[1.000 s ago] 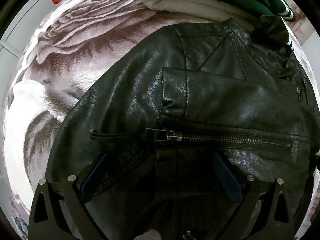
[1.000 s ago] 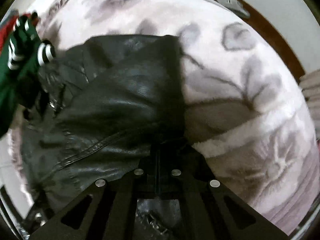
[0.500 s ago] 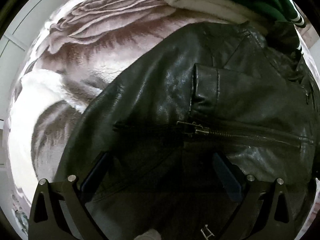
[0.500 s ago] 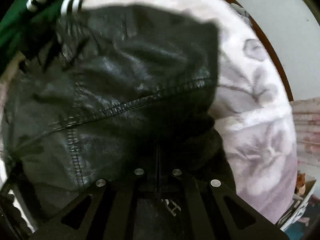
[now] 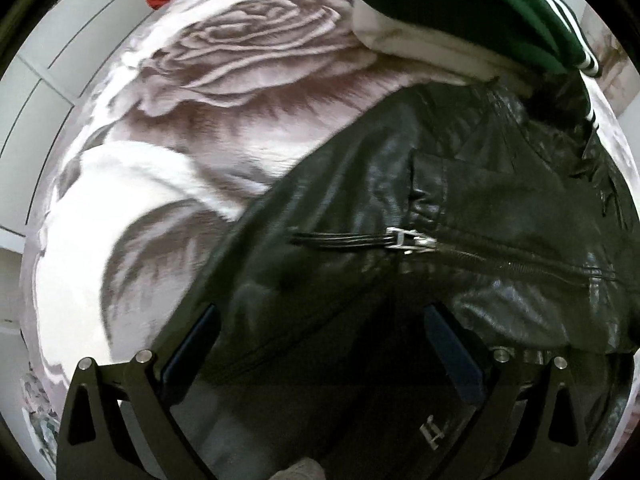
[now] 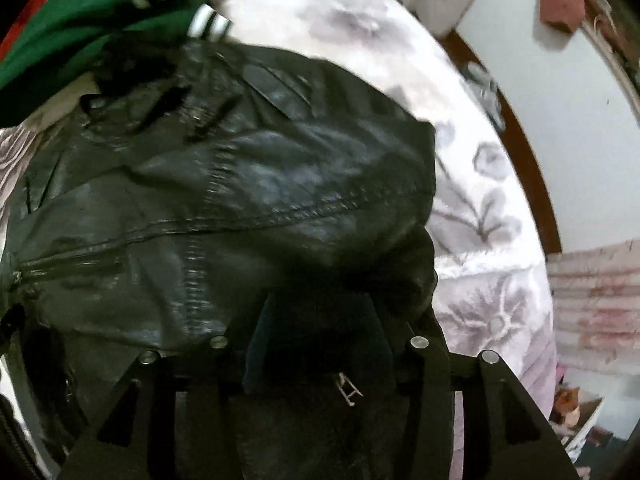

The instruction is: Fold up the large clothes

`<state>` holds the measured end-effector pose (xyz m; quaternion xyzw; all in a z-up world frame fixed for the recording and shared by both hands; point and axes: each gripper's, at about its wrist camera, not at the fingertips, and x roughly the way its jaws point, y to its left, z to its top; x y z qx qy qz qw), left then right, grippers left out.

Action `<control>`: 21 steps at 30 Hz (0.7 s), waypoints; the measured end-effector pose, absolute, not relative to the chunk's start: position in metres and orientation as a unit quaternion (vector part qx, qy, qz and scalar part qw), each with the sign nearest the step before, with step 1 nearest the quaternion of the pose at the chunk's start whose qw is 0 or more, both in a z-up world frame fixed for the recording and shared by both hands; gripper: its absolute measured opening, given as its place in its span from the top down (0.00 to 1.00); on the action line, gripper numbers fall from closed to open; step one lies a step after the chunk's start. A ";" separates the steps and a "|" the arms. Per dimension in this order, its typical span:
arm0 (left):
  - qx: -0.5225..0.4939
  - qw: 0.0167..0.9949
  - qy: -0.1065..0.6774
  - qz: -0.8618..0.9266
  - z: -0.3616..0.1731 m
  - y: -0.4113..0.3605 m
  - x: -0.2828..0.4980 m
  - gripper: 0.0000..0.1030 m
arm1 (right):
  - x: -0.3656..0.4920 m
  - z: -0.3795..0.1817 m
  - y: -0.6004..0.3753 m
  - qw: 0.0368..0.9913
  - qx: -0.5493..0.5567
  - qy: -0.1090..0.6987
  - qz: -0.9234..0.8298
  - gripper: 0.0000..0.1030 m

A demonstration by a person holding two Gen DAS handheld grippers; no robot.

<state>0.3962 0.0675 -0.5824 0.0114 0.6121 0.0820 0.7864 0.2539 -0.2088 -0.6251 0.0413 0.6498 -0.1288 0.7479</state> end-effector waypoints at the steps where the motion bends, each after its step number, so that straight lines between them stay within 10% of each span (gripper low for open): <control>1: 0.011 0.789 0.608 0.088 -0.578 0.071 0.394 0.00 | 0.256 -0.635 -0.201 0.741 0.038 0.659 -0.126 0.53; 14: -0.036 0.754 0.609 0.244 -0.540 0.204 0.233 0.00 | 0.271 -0.638 -0.173 0.730 -0.047 0.674 -0.101 0.52; 21: -0.093 0.705 0.614 0.342 -0.545 0.276 0.120 0.00 | 0.235 -0.594 -0.155 0.768 -0.030 0.637 -0.057 0.35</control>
